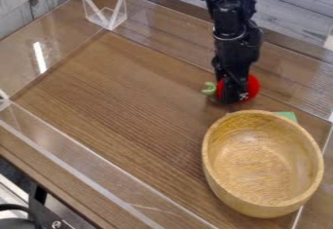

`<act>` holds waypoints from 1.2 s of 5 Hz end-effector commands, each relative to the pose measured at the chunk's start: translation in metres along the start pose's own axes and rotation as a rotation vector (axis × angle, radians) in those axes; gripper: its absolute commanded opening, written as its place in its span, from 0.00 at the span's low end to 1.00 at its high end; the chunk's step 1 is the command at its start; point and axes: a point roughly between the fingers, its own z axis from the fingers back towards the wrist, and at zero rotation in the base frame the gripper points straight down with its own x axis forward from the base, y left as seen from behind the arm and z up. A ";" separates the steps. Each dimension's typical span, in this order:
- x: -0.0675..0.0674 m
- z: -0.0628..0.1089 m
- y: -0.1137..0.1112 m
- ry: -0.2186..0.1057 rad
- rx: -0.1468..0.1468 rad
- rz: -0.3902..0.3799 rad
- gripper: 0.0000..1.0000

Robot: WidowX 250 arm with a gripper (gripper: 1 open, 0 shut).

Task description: Move the red object to the right side of the table

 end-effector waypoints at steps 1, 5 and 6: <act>0.014 0.012 0.006 -0.023 0.033 -0.003 0.00; 0.013 0.000 0.012 0.042 0.011 0.049 0.00; 0.011 -0.001 0.013 0.055 0.001 0.062 0.00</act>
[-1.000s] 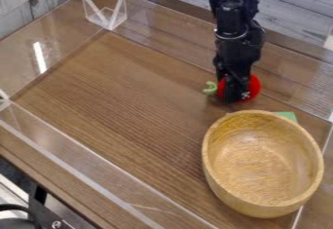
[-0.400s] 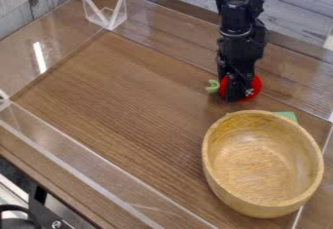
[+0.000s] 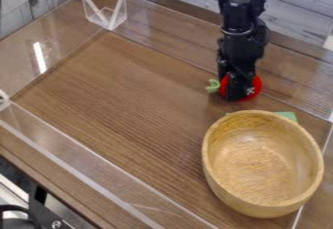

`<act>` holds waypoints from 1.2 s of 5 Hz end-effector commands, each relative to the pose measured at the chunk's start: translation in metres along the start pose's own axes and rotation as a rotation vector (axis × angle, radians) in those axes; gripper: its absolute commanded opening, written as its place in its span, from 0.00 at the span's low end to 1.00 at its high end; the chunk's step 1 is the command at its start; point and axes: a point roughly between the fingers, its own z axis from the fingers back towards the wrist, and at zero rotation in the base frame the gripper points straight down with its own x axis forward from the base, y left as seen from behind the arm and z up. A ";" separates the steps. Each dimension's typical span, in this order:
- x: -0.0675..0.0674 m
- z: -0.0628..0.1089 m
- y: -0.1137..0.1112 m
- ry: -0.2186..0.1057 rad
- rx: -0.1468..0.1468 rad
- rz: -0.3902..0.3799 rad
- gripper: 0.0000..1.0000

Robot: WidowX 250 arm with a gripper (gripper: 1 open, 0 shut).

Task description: Move the red object to the right side of the table

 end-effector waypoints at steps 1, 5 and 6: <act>0.004 0.006 0.004 -0.009 0.011 0.015 0.00; -0.003 0.027 0.008 -0.027 0.003 0.076 1.00; -0.004 0.039 0.010 -0.045 0.013 0.097 1.00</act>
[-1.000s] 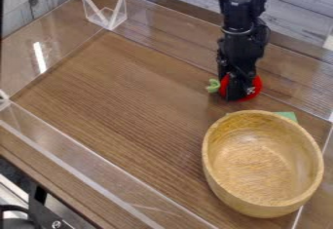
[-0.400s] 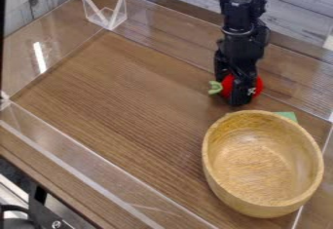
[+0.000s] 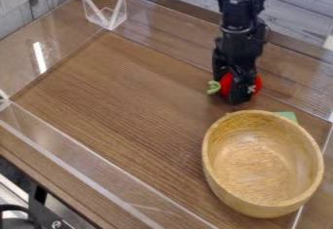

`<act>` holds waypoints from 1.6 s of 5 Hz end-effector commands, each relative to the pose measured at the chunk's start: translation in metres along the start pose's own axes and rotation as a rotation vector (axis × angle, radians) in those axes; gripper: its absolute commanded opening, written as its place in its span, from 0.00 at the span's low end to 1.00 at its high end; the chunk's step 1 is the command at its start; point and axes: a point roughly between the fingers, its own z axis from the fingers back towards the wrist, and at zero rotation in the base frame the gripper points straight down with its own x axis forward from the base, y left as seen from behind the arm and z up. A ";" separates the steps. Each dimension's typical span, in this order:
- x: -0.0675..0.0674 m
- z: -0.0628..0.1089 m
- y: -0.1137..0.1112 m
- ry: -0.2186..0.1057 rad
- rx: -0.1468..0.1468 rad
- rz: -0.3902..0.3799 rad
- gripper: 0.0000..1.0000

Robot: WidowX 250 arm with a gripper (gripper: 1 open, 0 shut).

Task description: Move the red object to the right side of the table

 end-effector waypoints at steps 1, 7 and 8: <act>0.006 0.035 0.005 -0.082 0.044 0.017 1.00; -0.008 0.098 0.019 -0.193 0.095 0.112 1.00; -0.007 0.103 0.019 -0.209 0.104 0.114 1.00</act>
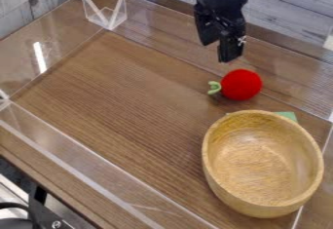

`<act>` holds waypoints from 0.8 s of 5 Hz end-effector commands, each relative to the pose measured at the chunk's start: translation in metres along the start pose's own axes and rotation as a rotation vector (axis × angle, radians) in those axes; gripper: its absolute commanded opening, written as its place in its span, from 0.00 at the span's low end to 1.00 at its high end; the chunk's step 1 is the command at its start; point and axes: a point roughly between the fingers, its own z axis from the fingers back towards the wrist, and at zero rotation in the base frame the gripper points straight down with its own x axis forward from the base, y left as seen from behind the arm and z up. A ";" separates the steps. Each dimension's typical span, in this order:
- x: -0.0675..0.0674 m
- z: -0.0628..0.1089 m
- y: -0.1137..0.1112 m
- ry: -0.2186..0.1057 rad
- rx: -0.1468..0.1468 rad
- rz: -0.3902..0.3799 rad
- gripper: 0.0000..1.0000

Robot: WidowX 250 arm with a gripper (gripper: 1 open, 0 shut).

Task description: Move the red object to the right side of the table

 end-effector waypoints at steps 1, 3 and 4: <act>0.015 0.037 0.004 -0.112 0.066 -0.012 1.00; 0.017 0.035 0.000 -0.130 0.067 -0.029 1.00; 0.018 0.033 -0.001 -0.136 0.066 -0.038 1.00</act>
